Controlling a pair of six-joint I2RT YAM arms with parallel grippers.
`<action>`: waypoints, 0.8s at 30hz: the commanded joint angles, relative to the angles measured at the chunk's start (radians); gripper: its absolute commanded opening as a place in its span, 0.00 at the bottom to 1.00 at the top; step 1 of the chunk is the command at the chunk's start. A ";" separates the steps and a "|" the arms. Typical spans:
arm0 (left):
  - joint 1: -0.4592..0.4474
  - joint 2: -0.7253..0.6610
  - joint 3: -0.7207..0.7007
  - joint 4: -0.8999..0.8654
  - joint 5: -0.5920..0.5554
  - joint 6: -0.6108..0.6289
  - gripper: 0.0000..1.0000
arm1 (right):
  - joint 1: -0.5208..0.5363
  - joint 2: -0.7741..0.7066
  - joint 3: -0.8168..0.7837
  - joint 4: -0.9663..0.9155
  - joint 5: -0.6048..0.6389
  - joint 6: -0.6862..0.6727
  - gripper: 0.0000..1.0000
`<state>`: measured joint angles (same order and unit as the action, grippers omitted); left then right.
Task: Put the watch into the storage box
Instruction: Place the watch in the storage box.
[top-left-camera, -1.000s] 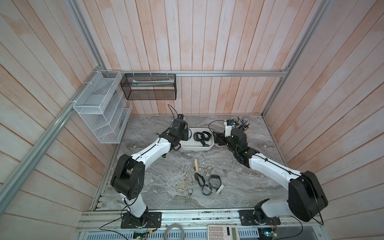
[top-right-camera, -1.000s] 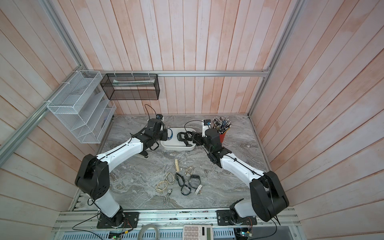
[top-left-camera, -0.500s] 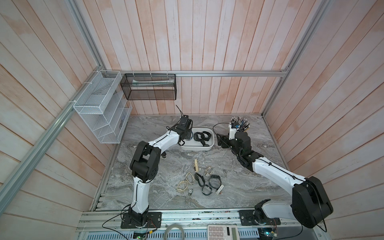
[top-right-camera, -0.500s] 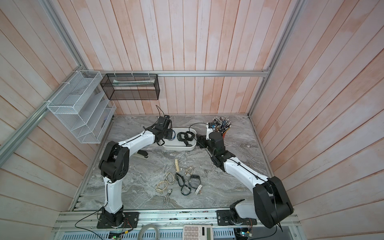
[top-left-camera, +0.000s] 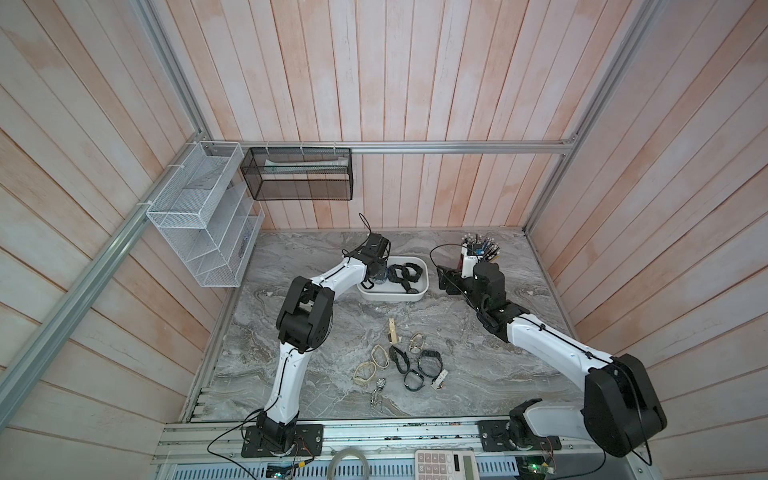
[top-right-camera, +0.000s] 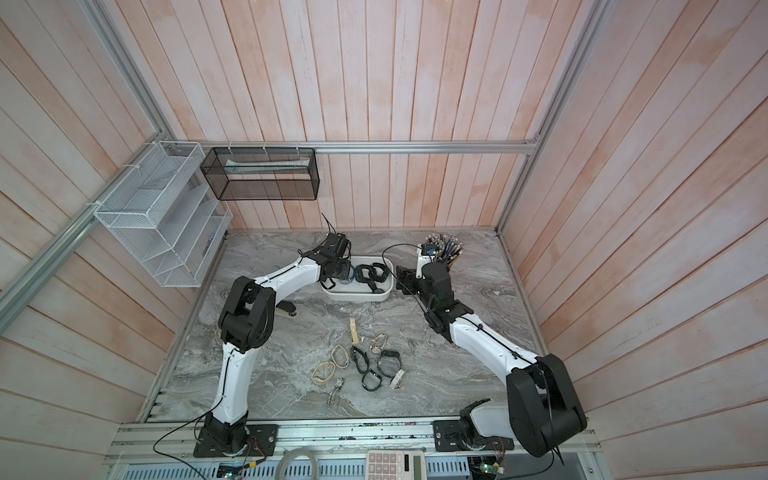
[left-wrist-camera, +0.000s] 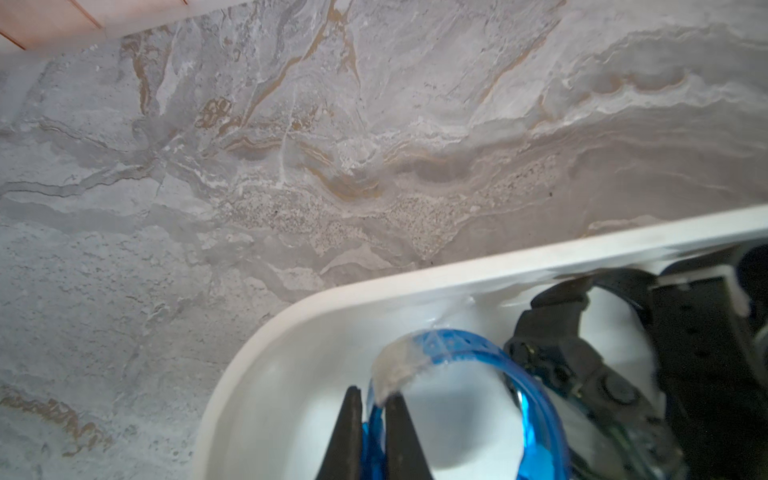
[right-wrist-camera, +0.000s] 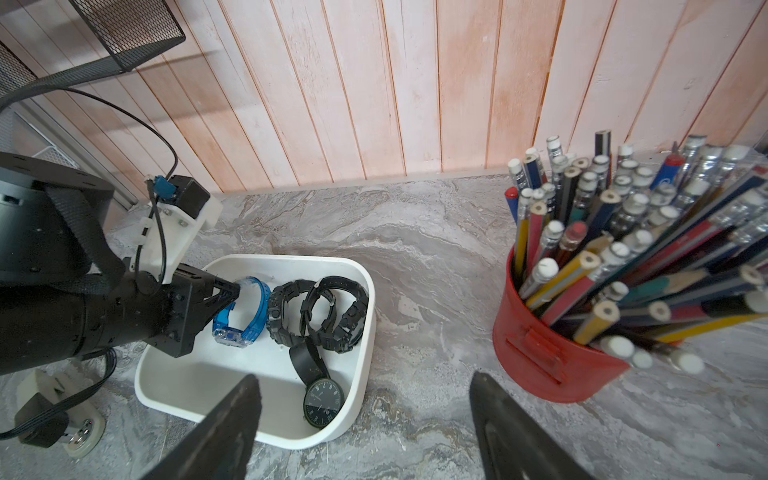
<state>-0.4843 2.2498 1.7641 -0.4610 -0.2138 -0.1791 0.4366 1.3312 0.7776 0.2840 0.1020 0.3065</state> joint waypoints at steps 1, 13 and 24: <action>0.003 0.029 0.052 -0.024 0.017 -0.023 0.00 | -0.007 -0.013 0.028 -0.007 -0.015 -0.021 0.81; 0.004 -0.161 -0.079 0.074 0.101 -0.049 0.34 | -0.010 -0.019 0.058 -0.038 -0.022 -0.023 0.81; 0.004 -0.576 -0.482 0.360 0.225 -0.135 0.87 | -0.010 0.003 0.087 -0.106 -0.057 0.002 0.81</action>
<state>-0.4843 1.7737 1.4006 -0.2455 -0.0650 -0.2653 0.4309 1.3205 0.8272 0.2234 0.0711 0.2962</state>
